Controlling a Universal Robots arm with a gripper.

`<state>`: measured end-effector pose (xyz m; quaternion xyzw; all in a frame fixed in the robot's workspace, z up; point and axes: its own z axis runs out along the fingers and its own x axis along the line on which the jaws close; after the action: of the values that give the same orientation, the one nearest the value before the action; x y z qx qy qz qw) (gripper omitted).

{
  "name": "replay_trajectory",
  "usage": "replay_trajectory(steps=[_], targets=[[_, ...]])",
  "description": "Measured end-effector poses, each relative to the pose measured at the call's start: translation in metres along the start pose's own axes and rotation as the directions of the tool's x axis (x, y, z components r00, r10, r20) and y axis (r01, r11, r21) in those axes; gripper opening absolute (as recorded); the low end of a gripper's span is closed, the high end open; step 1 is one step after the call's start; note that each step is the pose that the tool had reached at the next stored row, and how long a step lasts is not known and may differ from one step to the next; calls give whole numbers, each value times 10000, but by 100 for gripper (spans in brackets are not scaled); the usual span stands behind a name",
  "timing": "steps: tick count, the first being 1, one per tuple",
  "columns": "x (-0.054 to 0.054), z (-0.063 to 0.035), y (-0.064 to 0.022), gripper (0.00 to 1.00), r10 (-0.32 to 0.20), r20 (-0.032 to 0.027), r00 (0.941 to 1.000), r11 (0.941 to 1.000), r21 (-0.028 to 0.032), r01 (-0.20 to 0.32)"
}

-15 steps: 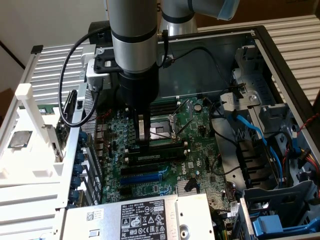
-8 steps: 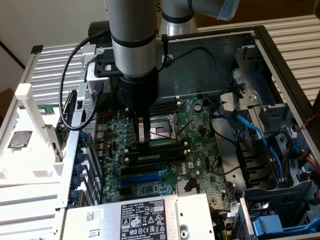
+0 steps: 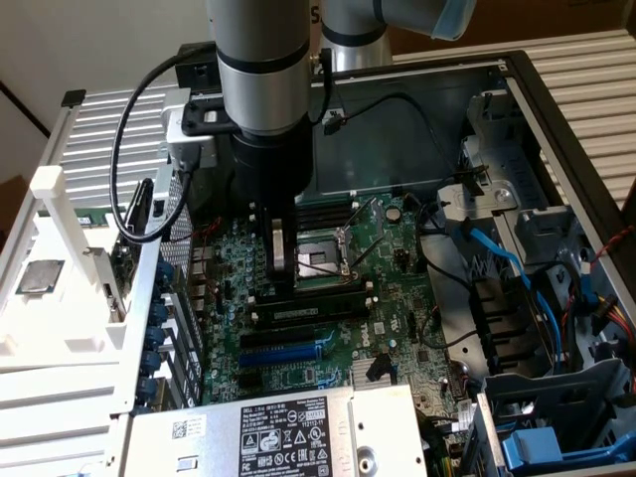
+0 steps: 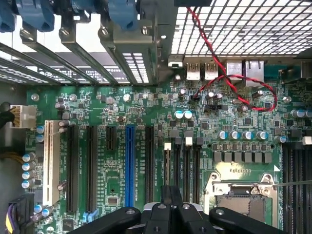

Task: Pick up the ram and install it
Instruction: 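Press down the ram until it locks into place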

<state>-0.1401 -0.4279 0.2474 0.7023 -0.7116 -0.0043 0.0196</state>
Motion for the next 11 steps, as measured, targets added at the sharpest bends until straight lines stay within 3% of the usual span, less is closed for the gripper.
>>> replay_trajectory(steps=[6, 11], targets=[[1, -64, -5, 10, 439, 14, 9990, 9990, 3, -439], [1, -78, -6, 10, 1174, 43, 9931, 9931, 21, -1174]])
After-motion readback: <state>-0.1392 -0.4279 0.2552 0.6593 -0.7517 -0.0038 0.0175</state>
